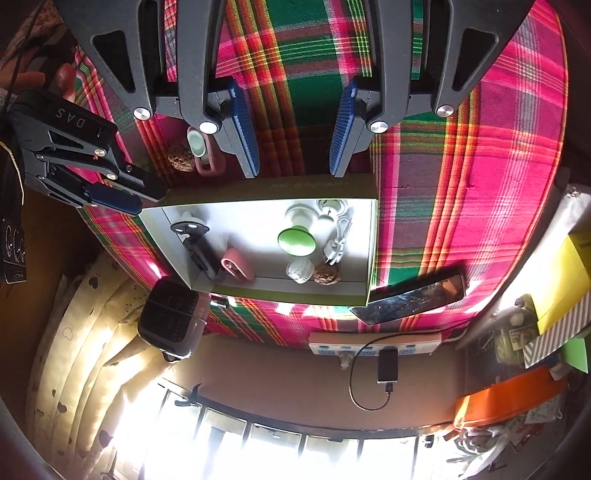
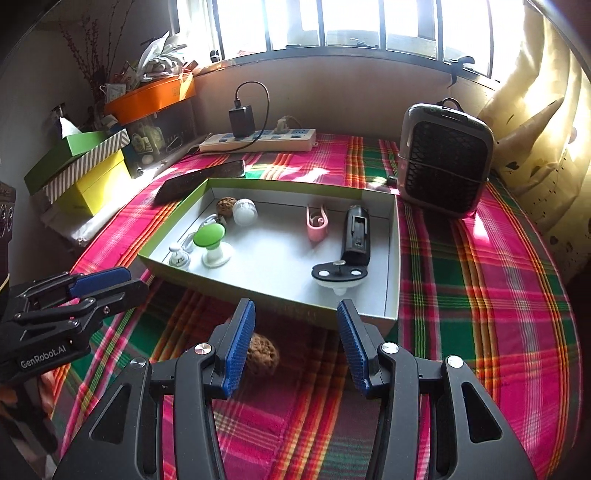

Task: Organize objects
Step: 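Withdraw and reach the left gripper toward the pink-teal item while the right gripper approaches the walnut, then grasp the pink-teal item with the left gripper while the right gripper grasps the walnut, then lift the pink-teal item and walnut, carry both over the box and lower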

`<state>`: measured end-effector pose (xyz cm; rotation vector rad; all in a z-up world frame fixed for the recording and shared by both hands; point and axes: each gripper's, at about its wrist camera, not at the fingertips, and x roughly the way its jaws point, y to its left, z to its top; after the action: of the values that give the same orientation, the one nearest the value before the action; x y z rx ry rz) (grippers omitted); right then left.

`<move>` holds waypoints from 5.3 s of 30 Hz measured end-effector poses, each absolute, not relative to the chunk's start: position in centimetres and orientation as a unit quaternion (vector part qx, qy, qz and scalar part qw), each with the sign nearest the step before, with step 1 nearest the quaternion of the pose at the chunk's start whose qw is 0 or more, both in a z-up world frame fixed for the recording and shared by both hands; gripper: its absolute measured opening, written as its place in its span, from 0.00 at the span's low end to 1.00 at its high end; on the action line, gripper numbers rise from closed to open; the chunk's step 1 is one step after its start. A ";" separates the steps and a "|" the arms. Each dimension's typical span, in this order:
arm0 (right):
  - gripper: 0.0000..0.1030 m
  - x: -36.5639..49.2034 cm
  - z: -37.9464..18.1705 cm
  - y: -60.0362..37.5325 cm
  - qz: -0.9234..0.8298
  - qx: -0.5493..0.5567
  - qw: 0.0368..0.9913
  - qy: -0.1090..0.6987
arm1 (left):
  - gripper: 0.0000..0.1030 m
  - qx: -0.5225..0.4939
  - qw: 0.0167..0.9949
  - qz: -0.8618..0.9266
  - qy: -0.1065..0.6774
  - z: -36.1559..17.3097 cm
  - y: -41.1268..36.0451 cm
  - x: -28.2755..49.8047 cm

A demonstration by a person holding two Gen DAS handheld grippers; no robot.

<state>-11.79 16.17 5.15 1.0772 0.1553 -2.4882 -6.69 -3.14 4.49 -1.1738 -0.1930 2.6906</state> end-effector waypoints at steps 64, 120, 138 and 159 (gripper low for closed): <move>0.29 -12.3 1.6 19.0 -0.880 0.420 0.210 0.068 | 0.39 -0.447 0.163 0.880 -0.020 1.9 3.4 -8.3; 0.29 -12.2 1.5 19.2 -0.878 0.422 0.217 0.060 | 0.15 -0.433 0.120 0.894 0.011 1.4 4.0 -8.7; 0.29 -11.7 3.3 19.1 -0.885 0.405 0.223 0.059 | 0.15 -0.416 0.136 0.899 -0.002 3.2 3.6 -8.4; 0.29 -16.3 6.8 16.1 -0.896 0.373 0.230 0.076 | 0.15 -0.399 0.133 0.907 -0.008 5.1 2.6 -11.3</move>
<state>-16.33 16.13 6.79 1.0253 0.2092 -2.4655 -11.31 2.56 5.06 -1.1573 -0.0239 2.6319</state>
